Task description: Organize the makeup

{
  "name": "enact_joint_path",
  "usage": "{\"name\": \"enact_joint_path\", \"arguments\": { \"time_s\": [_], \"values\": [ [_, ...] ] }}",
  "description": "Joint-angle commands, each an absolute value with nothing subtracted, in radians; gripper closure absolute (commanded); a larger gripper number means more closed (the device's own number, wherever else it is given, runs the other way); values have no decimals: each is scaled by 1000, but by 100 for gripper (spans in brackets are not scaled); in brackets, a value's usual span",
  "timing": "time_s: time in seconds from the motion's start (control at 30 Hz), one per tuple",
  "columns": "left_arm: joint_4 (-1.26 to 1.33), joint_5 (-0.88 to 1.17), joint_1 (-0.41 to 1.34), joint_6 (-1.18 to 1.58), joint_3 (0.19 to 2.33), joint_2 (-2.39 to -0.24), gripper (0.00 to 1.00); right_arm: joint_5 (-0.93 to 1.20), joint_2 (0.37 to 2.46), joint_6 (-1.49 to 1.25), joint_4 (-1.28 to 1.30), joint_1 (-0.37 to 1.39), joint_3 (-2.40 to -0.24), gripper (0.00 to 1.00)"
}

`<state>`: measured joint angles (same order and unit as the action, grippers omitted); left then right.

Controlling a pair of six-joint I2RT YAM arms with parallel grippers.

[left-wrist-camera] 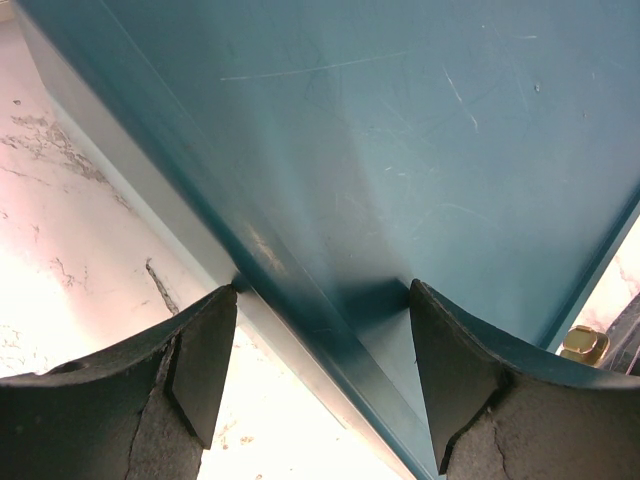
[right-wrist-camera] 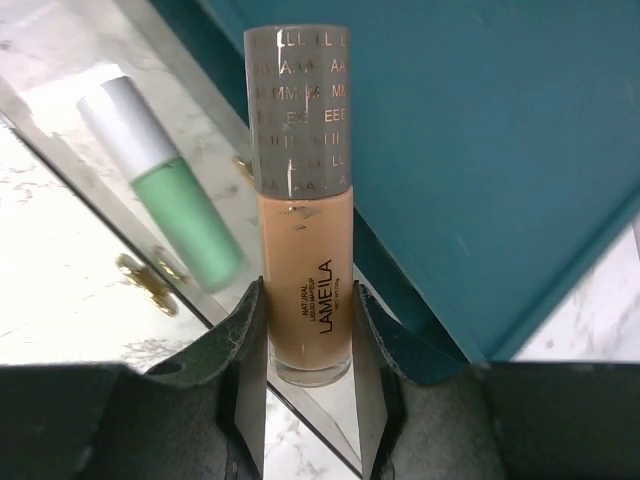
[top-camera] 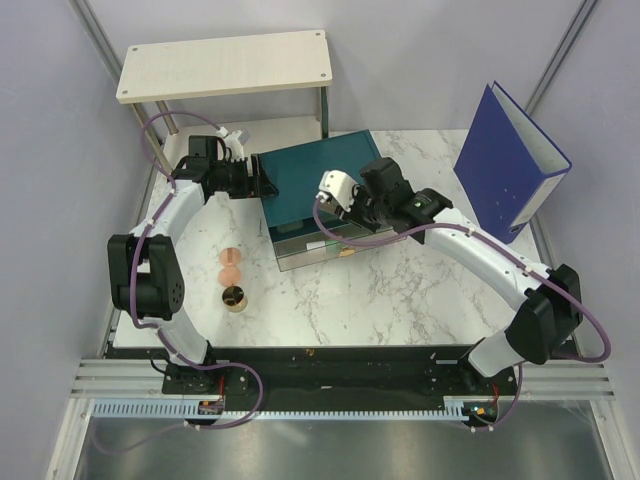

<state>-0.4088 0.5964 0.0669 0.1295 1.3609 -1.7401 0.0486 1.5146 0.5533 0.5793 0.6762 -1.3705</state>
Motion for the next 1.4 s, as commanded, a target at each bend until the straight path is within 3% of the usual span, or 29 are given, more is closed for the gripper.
{"name": "enact_joint_path", "arguments": {
  "time_s": [0.0, 0.3, 0.33, 0.43, 0.6, 0.77, 0.97, 1.13, 1.37],
  "values": [
    [-514, 540, 80, 55, 1312, -1776, 24, 239, 1529, 655, 535, 686, -1422, 98],
    [-512, 538, 81, 54, 1313, -1782, 24, 318, 1571, 692, 540, 693, -1408, 89],
    [-512, 538, 81, 54, 1313, -1784, 24, 313, 1584, 672, 540, 693, -1411, 79],
    [-512, 543, 81, 55, 1318, -1786, 24, 287, 1621, 594, 541, 693, -1448, 65],
    [-515, 545, 80, 58, 1322, -1787, 24, 261, 1666, 548, 569, 693, -1506, 56],
    [-518, 545, 80, 60, 1331, -1786, 24, 229, 1677, 537, 561, 695, -1532, 41],
    [-529, 545, 80, 55, 1348, -1795, 24, 154, 1666, 505, 539, 693, -1568, 44],
    [-537, 543, 81, 51, 1359, -1796, 24, 54, 1599, 367, 489, 693, -1577, 80],
    [-538, 541, 81, 51, 1356, -1798, 24, 6, 1464, 122, 486, 692, -1442, 86]
  ]
}}
